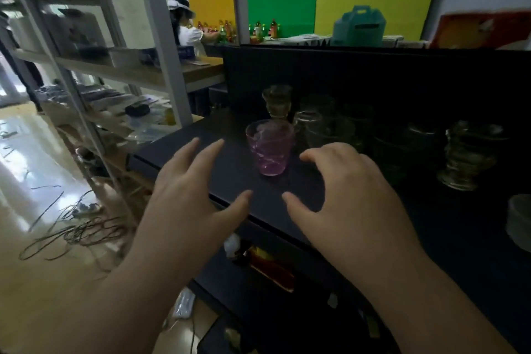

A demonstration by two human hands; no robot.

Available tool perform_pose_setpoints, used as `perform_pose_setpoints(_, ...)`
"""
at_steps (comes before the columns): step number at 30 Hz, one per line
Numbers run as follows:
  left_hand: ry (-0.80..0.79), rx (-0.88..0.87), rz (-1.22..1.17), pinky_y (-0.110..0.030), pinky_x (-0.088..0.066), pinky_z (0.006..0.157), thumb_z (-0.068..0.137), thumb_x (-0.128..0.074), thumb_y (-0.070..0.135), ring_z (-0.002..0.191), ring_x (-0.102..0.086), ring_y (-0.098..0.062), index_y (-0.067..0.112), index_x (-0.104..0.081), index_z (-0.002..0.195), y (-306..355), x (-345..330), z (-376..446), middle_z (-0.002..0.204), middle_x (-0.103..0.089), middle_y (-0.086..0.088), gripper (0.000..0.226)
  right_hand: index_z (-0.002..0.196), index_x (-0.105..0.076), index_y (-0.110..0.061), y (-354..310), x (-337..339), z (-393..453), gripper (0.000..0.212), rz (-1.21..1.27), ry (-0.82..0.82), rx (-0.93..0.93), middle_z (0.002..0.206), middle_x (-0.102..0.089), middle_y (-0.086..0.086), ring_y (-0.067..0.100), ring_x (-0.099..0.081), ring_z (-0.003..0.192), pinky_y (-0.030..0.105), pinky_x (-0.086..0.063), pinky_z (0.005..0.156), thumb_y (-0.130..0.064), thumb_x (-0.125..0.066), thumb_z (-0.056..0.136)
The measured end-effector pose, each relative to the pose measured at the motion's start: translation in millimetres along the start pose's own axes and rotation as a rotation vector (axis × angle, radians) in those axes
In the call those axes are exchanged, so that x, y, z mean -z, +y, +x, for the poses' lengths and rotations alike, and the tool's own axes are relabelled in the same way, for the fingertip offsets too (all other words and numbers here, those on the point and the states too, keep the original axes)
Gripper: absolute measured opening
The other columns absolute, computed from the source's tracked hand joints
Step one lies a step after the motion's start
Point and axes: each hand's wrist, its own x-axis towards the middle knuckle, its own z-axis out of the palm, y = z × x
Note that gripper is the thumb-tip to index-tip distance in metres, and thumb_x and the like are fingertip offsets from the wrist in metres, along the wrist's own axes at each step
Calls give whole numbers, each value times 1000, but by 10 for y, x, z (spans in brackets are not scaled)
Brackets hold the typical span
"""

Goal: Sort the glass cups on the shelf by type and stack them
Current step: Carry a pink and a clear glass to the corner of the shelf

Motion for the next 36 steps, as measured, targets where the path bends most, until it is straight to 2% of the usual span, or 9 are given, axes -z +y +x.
perform_pose_setpoints(5,-157,-213,-117,-38,-22,117,79,-67,61,151,-13,-18,44,-21,153,22,-471,857,166,-11,8,89,140,-48,-35,111,-60,191,62,-185,68,-233,134,-47,-16,7,-45,127,22,-34,91,-54,-68,85)
perform_pose_setpoints(10,-250,-373,-183,-38,-33,113,79,-67,62,147,-26,-20,39,-22,154,-122,-699,1337,165,-11,7,90,141,-49,-33,50,-92,252,62,-255,167,-481,139,-49,-11,11,-48,128,25,-36,90,-52,-68,86)
perform_pose_setpoints(14,-327,-411,-264,-25,-41,89,80,-69,56,122,-51,-13,41,-26,152,-365,-658,1531,156,-27,10,85,148,-39,-33,-108,-254,419,73,-211,181,-573,145,-45,-10,9,-47,130,25,-38,95,-56,-69,85)
perform_pose_setpoints(17,-372,-433,-341,-23,-38,83,75,-73,56,109,-50,-6,40,-29,151,-514,-630,1621,145,-39,11,89,154,-29,-28,-167,-385,640,88,-198,208,-634,154,-40,-3,14,-46,136,31,-43,104,-61,-70,83)
perform_pose_setpoints(22,-464,-413,-393,-16,-36,78,69,-79,56,106,-46,-5,30,-23,153,-594,-610,1663,148,-32,7,105,156,-26,-20,-98,-571,892,110,-128,210,-776,155,-42,3,21,-48,137,37,-45,106,-70,-75,71)
perform_pose_setpoints(26,-469,-421,-482,-33,-50,92,65,-79,59,114,-57,-11,32,-41,141,-612,-670,1661,132,-52,10,89,149,-37,-14,-122,-613,956,97,-14,306,-859,139,-57,2,20,-56,125,26,-39,85,-59,-80,75)
perform_pose_setpoints(30,-456,-435,-521,-25,-49,77,65,-81,55,98,-57,-3,39,-50,118,-631,-650,1646,115,-54,16,64,116,-55,-27,-104,-651,967,54,54,384,-886,93,-55,-17,11,-60,96,19,-39,64,-53,-81,77)
perform_pose_setpoints(33,-466,-436,-529,-15,-40,71,65,-83,54,90,-51,3,36,-47,127,-637,-636,1621,116,-50,17,74,99,-47,-35,-120,-644,906,47,107,437,-834,86,-51,-24,-1,-56,82,12,-37,61,-50,-84,74)
perform_pose_setpoints(36,-446,-455,-562,-32,-52,91,59,-79,62,109,-57,-4,31,-42,143,-543,-601,1550,131,-54,14,97,87,-41,-42,-185,-534,709,46,157,499,-797,90,-54,-24,-7,-55,82,11,-40,65,-48,-85,73)
